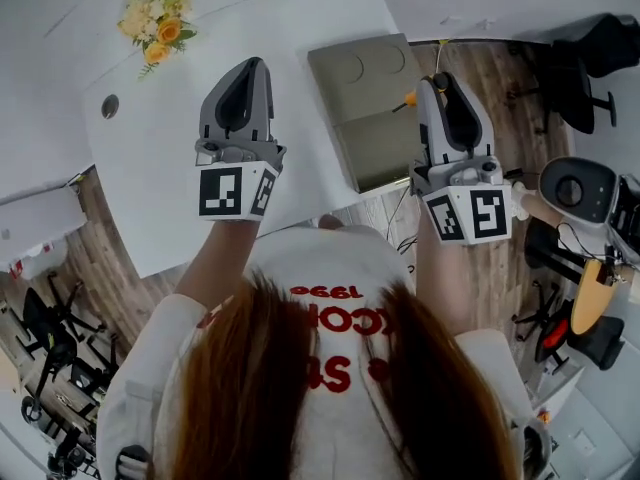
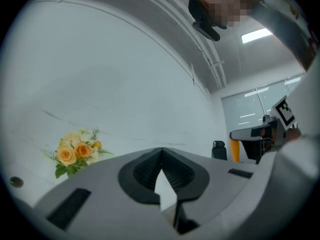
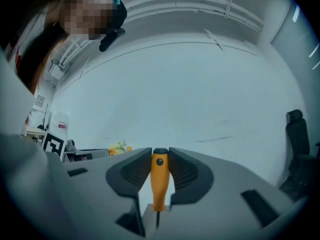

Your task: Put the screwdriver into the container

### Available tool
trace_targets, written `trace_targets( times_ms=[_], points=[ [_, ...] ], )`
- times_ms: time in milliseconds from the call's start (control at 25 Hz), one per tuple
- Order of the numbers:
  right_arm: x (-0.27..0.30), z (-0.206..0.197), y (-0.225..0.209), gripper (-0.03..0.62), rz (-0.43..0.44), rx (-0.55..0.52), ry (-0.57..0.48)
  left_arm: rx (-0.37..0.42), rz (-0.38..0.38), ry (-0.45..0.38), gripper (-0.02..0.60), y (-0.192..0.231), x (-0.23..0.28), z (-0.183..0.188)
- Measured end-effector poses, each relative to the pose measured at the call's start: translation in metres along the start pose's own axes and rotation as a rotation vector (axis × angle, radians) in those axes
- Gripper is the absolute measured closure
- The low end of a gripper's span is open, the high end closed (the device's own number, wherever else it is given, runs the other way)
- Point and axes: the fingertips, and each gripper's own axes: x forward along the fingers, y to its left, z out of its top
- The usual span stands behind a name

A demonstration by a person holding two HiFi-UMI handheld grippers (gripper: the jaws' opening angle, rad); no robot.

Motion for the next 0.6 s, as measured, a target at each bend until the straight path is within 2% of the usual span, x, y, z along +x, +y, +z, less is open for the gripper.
trace_targets(
  times_ms=[160, 400, 520, 600],
  points=[
    [-0.007, -0.031, 0.005, 0.49, 0.011, -0.075, 0.127, -0.005, -0.029, 0.029, 0.575, -0.01, -0.001, -0.01],
    [-0.019, -0.136, 0.007, 0.49, 0.071, -0.183, 0.449, -0.001, -0.021, 0.124, 0.574, -0.014, -0.008, -0.039],
    [-0.024, -0.172, 0.017, 0.49, 0.107, -0.234, 0.568, 0.003, -0.013, 0.152, 0.575, -0.005, -0.018, -0.042],
    [-0.028, -0.191, 0.024, 0.49, 0.129, -0.306, 0.632, 0.007, -0.005, 0.166, 0.575, 0.002, -0.025, -0.043]
  ],
)
